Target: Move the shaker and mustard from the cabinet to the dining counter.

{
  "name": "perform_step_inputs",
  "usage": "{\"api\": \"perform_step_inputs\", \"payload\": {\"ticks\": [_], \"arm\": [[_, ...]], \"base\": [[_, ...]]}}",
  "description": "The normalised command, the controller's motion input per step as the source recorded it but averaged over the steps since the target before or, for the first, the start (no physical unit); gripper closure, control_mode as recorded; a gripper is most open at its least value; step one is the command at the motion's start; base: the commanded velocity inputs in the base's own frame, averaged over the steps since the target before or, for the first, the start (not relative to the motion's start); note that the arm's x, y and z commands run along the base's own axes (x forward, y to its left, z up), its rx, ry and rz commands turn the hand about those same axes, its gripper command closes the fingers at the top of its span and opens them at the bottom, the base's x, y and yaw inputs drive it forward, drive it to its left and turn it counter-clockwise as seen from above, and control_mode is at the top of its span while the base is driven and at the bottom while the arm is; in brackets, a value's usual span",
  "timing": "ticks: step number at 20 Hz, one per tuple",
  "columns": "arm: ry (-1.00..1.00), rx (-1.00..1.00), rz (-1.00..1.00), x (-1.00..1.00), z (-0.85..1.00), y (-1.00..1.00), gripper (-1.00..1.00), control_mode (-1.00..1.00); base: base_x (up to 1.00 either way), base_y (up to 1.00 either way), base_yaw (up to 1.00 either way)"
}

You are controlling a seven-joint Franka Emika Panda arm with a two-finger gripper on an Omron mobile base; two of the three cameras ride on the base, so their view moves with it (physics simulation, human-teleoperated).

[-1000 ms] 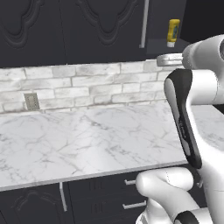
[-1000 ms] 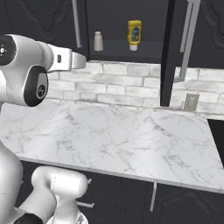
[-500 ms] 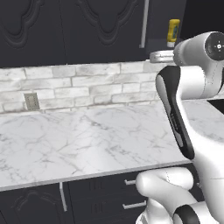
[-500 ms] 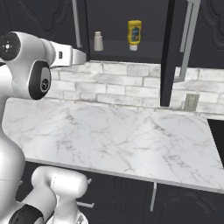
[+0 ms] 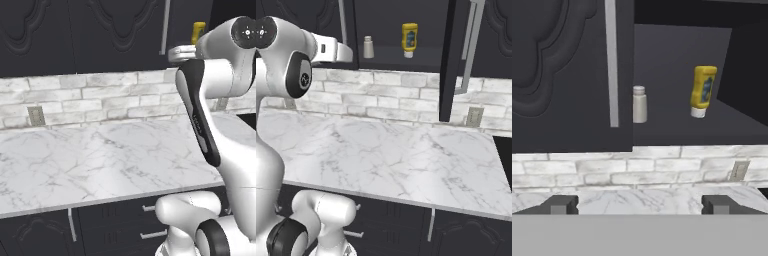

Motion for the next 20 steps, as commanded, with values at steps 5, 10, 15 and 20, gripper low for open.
{"api": "perform_step_inputs", "payload": {"ticks": [5,10,15,20], "arm": [[0.00,0.00,0.00,0.22,0.00,0.27,-1.00,-1.00],[0.00,0.00,0.00,0.27,0.00,0.04,-1.00,-1.00],[0.00,0.00,0.01,0.38,0.00,0.00,-1.00,-1.00],[0.00,0.00,0.02,0.40,0.00,0.08,-1.00,-1.00]], "base": [[0.00,0.00,0.00],[0.00,0.00,0.00],[0.00,0.00,0.00],[0.00,0.00,0.00]]}}
